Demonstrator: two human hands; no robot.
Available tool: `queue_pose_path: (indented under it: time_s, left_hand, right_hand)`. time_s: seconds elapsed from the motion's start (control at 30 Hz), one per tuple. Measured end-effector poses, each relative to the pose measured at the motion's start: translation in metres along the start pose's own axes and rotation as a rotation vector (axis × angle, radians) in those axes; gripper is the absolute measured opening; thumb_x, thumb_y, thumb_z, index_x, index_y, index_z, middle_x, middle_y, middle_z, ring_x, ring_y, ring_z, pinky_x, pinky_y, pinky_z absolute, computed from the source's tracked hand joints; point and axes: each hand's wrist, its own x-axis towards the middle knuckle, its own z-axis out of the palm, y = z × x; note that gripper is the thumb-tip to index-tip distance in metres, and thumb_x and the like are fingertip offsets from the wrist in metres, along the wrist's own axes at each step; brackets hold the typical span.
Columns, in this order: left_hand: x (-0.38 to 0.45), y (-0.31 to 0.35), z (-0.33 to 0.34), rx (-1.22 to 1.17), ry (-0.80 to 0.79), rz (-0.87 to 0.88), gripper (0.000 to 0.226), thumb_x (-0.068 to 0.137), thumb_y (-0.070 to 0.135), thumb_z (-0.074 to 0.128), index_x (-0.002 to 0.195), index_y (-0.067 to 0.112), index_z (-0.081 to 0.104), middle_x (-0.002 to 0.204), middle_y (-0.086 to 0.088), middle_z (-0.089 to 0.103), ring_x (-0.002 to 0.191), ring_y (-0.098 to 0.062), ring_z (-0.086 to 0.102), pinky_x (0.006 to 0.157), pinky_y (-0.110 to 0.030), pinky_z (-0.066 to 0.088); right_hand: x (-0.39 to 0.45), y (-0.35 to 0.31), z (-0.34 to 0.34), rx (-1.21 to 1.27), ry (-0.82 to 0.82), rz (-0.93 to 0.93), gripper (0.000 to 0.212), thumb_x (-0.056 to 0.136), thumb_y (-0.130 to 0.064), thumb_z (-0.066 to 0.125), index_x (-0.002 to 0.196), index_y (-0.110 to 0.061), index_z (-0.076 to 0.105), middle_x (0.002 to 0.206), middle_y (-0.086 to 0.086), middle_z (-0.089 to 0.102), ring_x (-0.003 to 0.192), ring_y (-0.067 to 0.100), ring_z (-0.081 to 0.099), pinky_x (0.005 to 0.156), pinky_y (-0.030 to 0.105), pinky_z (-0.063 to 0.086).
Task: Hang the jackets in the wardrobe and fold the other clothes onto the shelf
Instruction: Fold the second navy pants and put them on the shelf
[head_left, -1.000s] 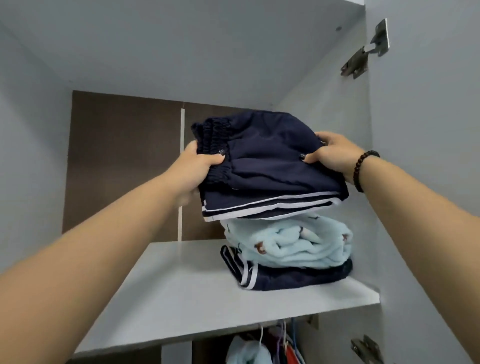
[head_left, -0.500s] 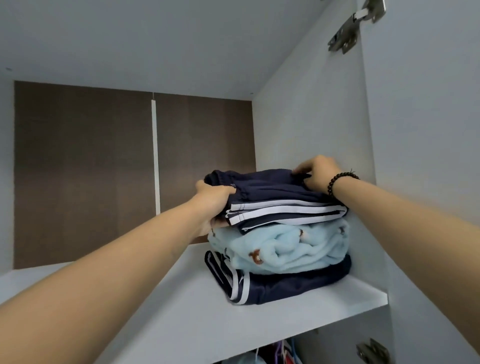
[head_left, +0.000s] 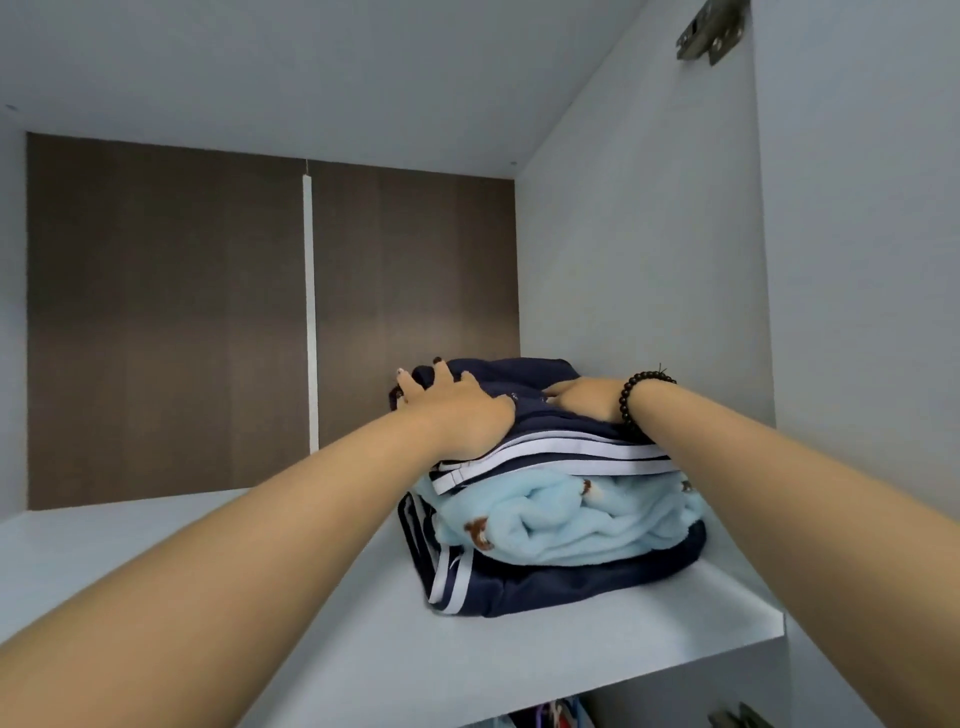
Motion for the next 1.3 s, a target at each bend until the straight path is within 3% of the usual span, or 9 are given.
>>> queue_pose_path:
  time_s: [0.17,0.37,0.53,0.63,0.73,0.83,0.9,1.0,1.3]
  left_hand:
    - [0.002,-0.01,0.036,-0.075,0.012,0.006,0.062,0.101,0.046,0.014,0.149,0.009,0.02,0.163,-0.015,-0.007,0.145,-0.048,-0.012,0.117,-0.06,0.001]
    - [-0.014,-0.006,0.037,-0.281,0.093,-0.038,0.071,0.098,0.056,0.024,0.156,0.023,-0.001,0.163,-0.007,-0.012,0.146,-0.041,-0.015,0.119,-0.05,0.003]
    - [-0.045,-0.009,0.017,-0.253,0.197,-0.011,0.078,0.097,0.061,0.028,0.152,0.006,0.018,0.161,-0.009,0.014,0.149,-0.03,-0.003,0.119,-0.049,0.016]
    - [-0.073,-0.011,0.003,-0.246,0.18,-0.036,0.075,0.097,0.06,0.029,0.145,0.001,0.027,0.158,-0.012,0.023,0.15,-0.028,-0.001,0.117,-0.05,0.02]
    - [-0.105,-0.017,-0.008,-0.226,0.179,-0.058,0.07,0.098,0.057,0.03,0.143,0.004,0.031,0.153,-0.013,0.031,0.149,-0.031,0.008,0.116,-0.049,0.025]
    - [-0.141,-0.027,-0.013,-0.179,0.191,-0.119,0.073,0.098,0.058,0.03,0.152,0.009,0.018,0.157,-0.013,0.029,0.146,-0.031,0.021,0.111,-0.043,0.03]
    - [-0.166,-0.035,-0.014,-0.118,0.173,-0.166,0.076,0.098,0.058,0.03,0.154,0.011,0.011,0.158,-0.012,0.028,0.142,-0.032,0.031,0.108,-0.041,0.034]
    - [-0.204,-0.042,-0.019,-0.053,0.132,-0.223,0.07,0.098,0.055,0.034,0.151,0.011,0.021,0.153,-0.012,0.037,0.131,-0.033,0.045,0.1,-0.041,0.042]
    - [-0.333,-0.042,-0.027,0.018,0.093,-0.242,0.077,0.094,0.068,0.024,0.149,0.015,0.029,0.149,-0.009,0.043,0.13,-0.03,0.046,0.104,-0.041,0.04]
  right_hand:
    - [0.02,0.007,0.025,0.151,-0.025,0.001,0.044,0.104,-0.033,0.029,0.14,-0.012,0.043,0.148,0.008,0.04,0.133,0.024,0.039,0.11,0.033,0.025]
    - [0.01,0.008,0.028,0.132,0.07,0.035,0.052,0.101,-0.043,0.031,0.147,-0.019,0.034,0.155,0.005,0.03,0.14,0.025,0.031,0.115,0.033,0.021]
    - [-0.022,0.0,0.019,0.117,0.37,-0.024,0.039,0.098,-0.038,0.04,0.123,-0.016,0.06,0.131,0.009,0.058,0.117,0.029,0.052,0.099,0.035,0.041]
    - [-0.043,-0.011,0.015,0.181,0.44,-0.088,0.037,0.097,-0.033,0.043,0.114,-0.008,0.063,0.117,0.011,0.065,0.104,0.028,0.056,0.082,0.029,0.041]
    - [-0.067,-0.028,0.016,0.207,0.45,-0.147,0.041,0.097,-0.036,0.042,0.128,-0.01,0.053,0.127,0.011,0.058,0.11,0.027,0.053,0.086,0.028,0.04]
    - [-0.097,-0.047,0.024,-0.005,0.475,-0.281,0.051,0.098,-0.036,0.04,0.144,-0.015,0.033,0.141,0.01,0.047,0.123,0.029,0.048,0.096,0.039,0.043]
    - [-0.116,-0.06,0.03,-0.088,0.487,-0.353,0.052,0.098,-0.035,0.039,0.147,-0.019,0.03,0.146,0.006,0.043,0.126,0.028,0.046,0.096,0.04,0.043]
    - [-0.15,-0.073,0.037,-0.081,0.424,-0.375,0.05,0.098,-0.034,0.041,0.144,-0.017,0.033,0.147,0.006,0.041,0.127,0.027,0.045,0.098,0.04,0.044]
    - [-0.279,-0.088,0.059,-0.182,0.346,-0.517,0.066,0.097,-0.039,0.042,0.152,-0.017,0.013,0.148,0.008,0.039,0.127,0.026,0.045,0.098,0.036,0.041]
